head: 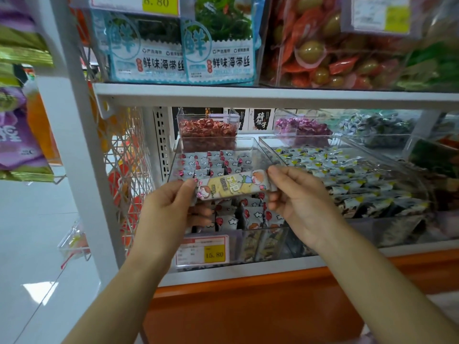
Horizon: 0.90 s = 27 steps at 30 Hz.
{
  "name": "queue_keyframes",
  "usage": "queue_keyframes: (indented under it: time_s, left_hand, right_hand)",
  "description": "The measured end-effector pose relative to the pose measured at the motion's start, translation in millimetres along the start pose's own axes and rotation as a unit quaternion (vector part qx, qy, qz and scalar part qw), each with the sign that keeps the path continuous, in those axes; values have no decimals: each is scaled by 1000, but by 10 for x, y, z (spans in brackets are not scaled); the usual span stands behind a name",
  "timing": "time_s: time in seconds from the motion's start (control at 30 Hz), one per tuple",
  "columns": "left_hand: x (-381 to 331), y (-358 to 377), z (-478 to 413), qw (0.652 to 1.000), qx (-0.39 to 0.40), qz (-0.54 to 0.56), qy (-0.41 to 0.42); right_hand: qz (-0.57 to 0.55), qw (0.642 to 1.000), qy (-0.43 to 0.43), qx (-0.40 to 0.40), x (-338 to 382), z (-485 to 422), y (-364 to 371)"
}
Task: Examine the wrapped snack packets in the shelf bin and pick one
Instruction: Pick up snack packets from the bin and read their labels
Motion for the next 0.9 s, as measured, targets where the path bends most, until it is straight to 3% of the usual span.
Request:
queue_keyframes:
  time_s: [0.3,0.4,0.47,0.6,0.73,0.9]
  left_hand:
    - [-129,57,40,985,-9,-154,78]
    - [-112,63,34,992,8,-112,57]
    - [-83,65,31,998,21,-48,24]
    - [-72,64,40,999,26,7,23]
    - [-100,54,44,998,13,-33,60]
    - [-69,33,15,997,59,-14,38]
  right_hand:
    - [-231,970,63,30,-43,-62,-10]
    - [-255,964,67,33,-56,-63,-17]
    - [-190,980,58,17,-53,-53,-54]
    - [51,999,10,-5,11,-12,-82]
    - [14,998,-2,66,57,21,-6]
    - [36,997,-26,68,108,13,-102]
Point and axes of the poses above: each hand's wrist, its own z-axis away from the middle knuckle, its own y-axis out of the palm, x = y × z, the point moved 4 cm from there along -z, towards the middle knuckle, and after that the axes turned 13 degrees about x, right-handed, at the moved point
